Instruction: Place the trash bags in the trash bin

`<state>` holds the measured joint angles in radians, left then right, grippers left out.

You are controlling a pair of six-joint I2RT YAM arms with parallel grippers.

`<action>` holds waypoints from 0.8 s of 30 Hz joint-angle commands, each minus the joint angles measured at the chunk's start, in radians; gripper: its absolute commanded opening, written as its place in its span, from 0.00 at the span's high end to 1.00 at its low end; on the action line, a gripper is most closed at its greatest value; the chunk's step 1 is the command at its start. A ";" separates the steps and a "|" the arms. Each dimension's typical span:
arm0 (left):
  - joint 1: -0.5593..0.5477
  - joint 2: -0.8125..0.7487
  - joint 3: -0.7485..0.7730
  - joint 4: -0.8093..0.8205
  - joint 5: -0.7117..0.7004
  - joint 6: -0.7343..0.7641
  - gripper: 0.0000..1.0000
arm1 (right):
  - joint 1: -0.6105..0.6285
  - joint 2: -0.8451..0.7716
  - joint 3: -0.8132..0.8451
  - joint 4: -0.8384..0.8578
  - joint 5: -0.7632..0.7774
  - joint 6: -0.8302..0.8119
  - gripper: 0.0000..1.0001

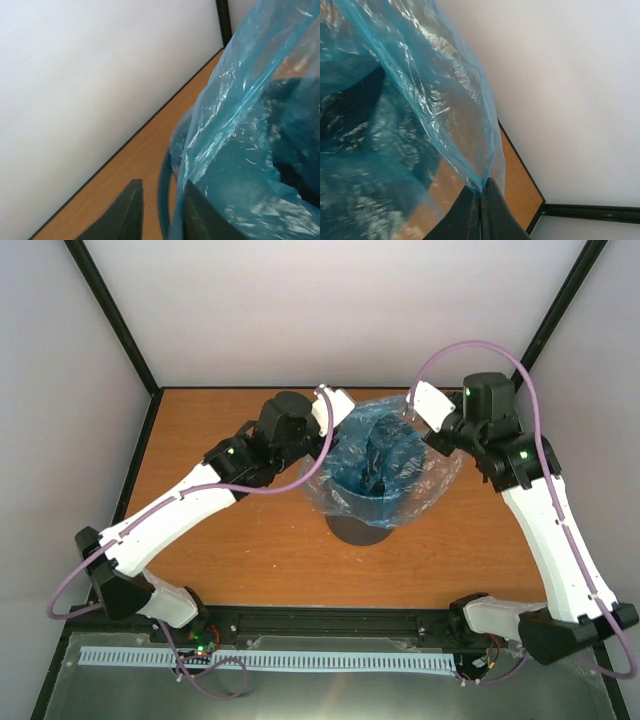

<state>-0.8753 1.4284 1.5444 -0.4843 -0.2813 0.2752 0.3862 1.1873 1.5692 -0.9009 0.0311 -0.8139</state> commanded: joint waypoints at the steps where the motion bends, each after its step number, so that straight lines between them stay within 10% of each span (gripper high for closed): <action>1: 0.055 0.072 0.092 0.025 -0.019 -0.066 0.84 | -0.111 0.075 0.028 0.057 -0.191 0.066 0.97; 5: 0.135 0.142 0.149 0.016 0.034 -0.166 0.99 | -0.172 0.141 0.053 0.058 -0.301 0.122 0.97; 24: 0.363 0.363 0.240 -0.095 0.310 -0.421 0.99 | -0.321 0.427 0.122 0.059 -0.504 0.339 0.97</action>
<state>-0.5579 1.8149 1.8111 -0.5228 0.0208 -0.0635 0.1066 1.6318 1.7119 -0.8139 -0.4393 -0.5255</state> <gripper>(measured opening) 0.010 0.032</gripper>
